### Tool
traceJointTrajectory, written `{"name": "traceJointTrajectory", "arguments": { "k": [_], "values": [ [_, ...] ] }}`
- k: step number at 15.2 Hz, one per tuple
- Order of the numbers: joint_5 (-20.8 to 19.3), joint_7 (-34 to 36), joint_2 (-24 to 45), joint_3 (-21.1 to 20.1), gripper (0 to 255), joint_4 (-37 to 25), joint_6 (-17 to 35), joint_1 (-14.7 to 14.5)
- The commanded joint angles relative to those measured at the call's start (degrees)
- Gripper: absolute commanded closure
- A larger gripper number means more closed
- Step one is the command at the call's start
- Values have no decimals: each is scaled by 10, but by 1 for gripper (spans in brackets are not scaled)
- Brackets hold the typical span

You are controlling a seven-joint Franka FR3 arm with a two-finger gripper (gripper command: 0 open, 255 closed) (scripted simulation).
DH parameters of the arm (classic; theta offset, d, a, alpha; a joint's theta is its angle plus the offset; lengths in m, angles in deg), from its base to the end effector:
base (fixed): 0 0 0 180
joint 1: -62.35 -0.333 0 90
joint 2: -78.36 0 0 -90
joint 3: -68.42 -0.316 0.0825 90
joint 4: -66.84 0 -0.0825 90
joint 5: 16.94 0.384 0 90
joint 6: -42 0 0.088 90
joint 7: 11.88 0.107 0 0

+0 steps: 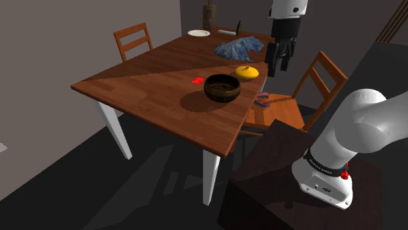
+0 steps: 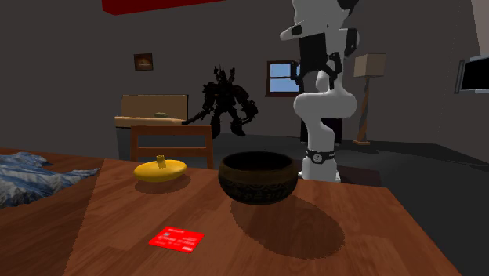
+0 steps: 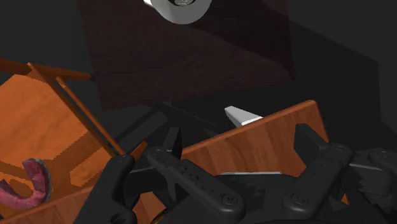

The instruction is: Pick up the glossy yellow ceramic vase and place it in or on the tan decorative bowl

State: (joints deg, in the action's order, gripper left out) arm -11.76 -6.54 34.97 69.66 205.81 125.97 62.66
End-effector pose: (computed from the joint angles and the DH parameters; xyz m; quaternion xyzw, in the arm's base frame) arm 0.2979 0.0010 0.5421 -0.9919 0.0558 0.1029 0.0489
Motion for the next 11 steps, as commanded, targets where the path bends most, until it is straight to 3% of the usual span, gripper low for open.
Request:
{"name": "traceJointTrajectory", "arguments": {
  "k": [1, 11],
  "values": [
    [0, 0, 0, 0, 0, 0, 0, 0],
    [-79, -103, 129, 81, 0, -21, 128, 37]
  ]
}}
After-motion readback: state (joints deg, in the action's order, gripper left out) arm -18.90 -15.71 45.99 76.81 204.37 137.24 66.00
